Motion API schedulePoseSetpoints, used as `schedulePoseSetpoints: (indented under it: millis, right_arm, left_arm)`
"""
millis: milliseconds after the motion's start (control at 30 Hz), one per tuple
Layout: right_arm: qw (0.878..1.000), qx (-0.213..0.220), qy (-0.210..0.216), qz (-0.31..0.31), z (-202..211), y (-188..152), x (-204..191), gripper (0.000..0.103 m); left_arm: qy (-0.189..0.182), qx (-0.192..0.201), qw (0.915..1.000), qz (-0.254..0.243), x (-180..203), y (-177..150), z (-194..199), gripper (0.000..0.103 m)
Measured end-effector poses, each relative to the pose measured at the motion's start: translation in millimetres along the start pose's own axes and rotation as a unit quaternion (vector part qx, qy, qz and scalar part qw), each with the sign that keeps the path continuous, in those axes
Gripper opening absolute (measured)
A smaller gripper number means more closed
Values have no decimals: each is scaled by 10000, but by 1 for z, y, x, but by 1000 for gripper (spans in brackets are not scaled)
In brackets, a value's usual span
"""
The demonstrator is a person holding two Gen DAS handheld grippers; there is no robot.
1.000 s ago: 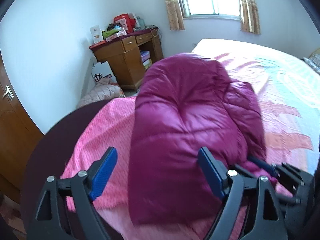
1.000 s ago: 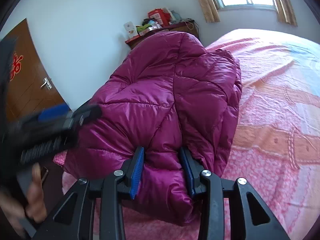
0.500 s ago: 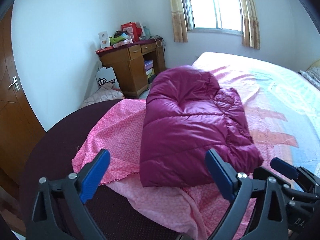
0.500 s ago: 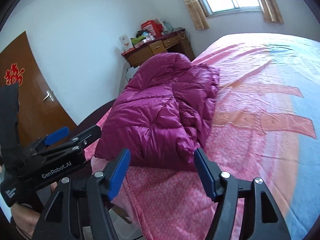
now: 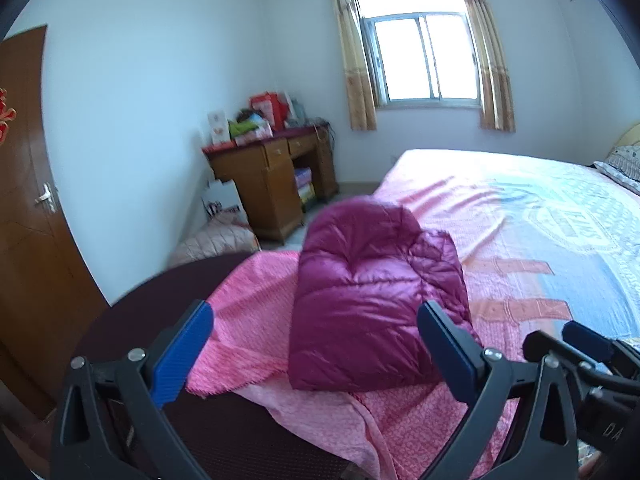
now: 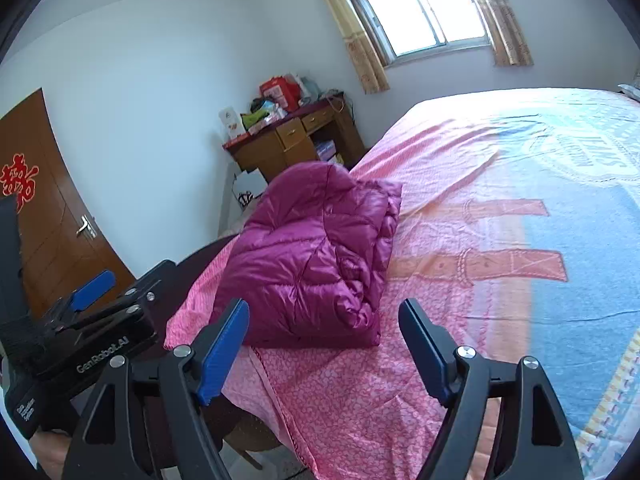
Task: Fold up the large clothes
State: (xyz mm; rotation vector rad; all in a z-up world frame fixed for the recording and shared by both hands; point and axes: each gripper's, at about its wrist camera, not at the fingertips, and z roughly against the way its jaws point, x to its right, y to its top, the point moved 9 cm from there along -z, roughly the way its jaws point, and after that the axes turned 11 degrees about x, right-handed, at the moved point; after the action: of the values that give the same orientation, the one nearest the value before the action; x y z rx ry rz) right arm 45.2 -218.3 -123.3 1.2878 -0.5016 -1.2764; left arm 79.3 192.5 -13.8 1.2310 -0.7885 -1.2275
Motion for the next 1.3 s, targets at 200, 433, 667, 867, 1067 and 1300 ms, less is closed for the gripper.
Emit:
schedulePoseSetpoints:
  millis: [200, 433, 667, 867, 1067, 1300]
  right_arm:
    - [9988, 424, -175, 170, 25, 25, -3, 80]
    - [9939, 984, -281, 420, 58, 57, -17, 86]
    - [9856, 1527, -311, 664, 86, 79, -30, 89]
    - [9776, 1873, -456, 840, 101, 88, -34, 91]
    - [9807, 1735, -498, 746, 94, 83, -30, 92]
    - [9829, 1587, -578, 740, 86, 76, -27, 92]
  left_arm:
    - [-90, 148, 9995, 262, 2, 14, 14, 103]
    - [-57, 253, 9991, 343, 2, 25, 29, 103]
    - [-12, 563, 9978, 352, 0, 40, 45, 103]
    - [176, 773, 9966, 224, 2, 46, 53, 103]
    - [142, 808, 9964, 220, 5, 48, 56, 103]
    - [54, 597, 9979, 258, 12, 39, 48, 103]
